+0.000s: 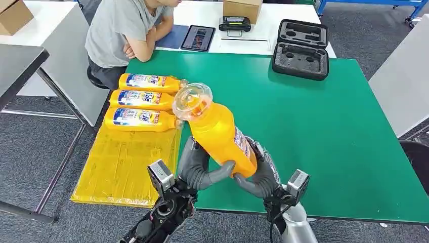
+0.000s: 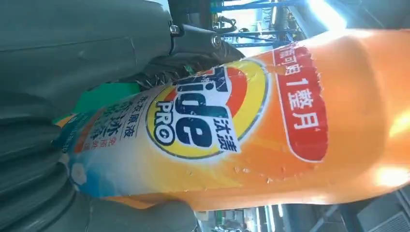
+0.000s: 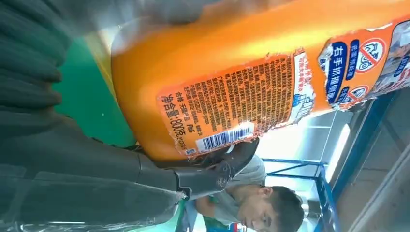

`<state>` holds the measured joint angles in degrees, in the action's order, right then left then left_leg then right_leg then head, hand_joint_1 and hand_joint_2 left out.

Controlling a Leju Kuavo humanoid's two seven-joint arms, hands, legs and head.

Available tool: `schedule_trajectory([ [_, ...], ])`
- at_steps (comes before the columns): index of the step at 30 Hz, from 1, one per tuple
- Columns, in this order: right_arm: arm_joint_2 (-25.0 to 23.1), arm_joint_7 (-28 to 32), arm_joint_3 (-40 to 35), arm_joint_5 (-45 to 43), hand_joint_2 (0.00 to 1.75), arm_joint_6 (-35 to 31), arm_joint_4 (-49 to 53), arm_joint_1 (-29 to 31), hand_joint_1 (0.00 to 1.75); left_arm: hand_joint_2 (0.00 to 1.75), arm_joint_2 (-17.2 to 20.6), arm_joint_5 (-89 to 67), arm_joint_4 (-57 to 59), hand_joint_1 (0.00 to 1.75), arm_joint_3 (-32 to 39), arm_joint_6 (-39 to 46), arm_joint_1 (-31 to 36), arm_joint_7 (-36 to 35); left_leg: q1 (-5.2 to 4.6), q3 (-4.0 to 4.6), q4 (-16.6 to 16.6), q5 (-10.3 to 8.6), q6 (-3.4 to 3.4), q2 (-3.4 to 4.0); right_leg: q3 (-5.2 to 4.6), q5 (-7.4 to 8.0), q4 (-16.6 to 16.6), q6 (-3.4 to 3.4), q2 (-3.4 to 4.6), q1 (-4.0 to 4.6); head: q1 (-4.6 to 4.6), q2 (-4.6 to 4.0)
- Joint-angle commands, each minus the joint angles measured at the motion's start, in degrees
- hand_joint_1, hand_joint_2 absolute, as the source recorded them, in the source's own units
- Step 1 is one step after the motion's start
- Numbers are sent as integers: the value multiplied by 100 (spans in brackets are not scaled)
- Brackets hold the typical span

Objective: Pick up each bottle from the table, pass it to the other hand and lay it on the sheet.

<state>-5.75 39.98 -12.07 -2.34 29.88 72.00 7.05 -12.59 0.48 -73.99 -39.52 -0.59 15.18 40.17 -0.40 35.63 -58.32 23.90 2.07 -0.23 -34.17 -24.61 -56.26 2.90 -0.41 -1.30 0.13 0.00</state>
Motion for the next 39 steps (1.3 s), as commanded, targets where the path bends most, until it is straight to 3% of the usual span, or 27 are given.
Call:
schedule_trajectory([
  [1,92,2,-163,16,175,-149,-429,270,175,175,285,350,239,175,-710,406,325,-17,6,-22,2,9,-11,10,20,-4,5,-13,11,7,0,0],
  [9,77,2,-334,238,175,-377,-714,368,171,175,165,44,233,175,-253,111,154,-17,8,-23,4,8,-12,17,20,-1,8,-13,18,8,0,0],
  [10,89,2,-344,257,175,-393,-760,380,138,175,164,34,231,175,-244,109,153,-17,10,-27,3,11,-14,15,25,-4,8,-16,16,10,-2,0],
  [11,101,2,-357,227,175,-356,-930,422,37,175,161,-4,222,175,-224,129,154,-17,7,-20,3,7,-10,11,19,-1,8,-11,12,8,2,0],
  [12,101,2,-357,239,175,-404,-1025,446,0,175,162,-37,211,175,-207,171,146,-17,10,-29,5,10,-13,16,27,-3,10,-15,17,10,0,0],
  [30,142,2,-173,470,175,-1219,-950,288,0,175,377,-226,259,175,-263,815,261,-17,13,-37,6,11,-17,8,38,-6,12,-20,9,13,-2,0],
  [34,167,2,-67,486,175,-1414,-884,137,0,175,521,-439,496,175,-551,1350,486,-17,15,-38,8,10,-18,-1,42,-7,16,-20,1,15,-2,0],
  [39,206,2,89,686,175,-1933,-448,-264,0,175,762,-1222,1459,175,-1085,2966,1056,-17,6,-22,8,3,-10,-10,23,-5,11,-11,-9,7,0,0],
])
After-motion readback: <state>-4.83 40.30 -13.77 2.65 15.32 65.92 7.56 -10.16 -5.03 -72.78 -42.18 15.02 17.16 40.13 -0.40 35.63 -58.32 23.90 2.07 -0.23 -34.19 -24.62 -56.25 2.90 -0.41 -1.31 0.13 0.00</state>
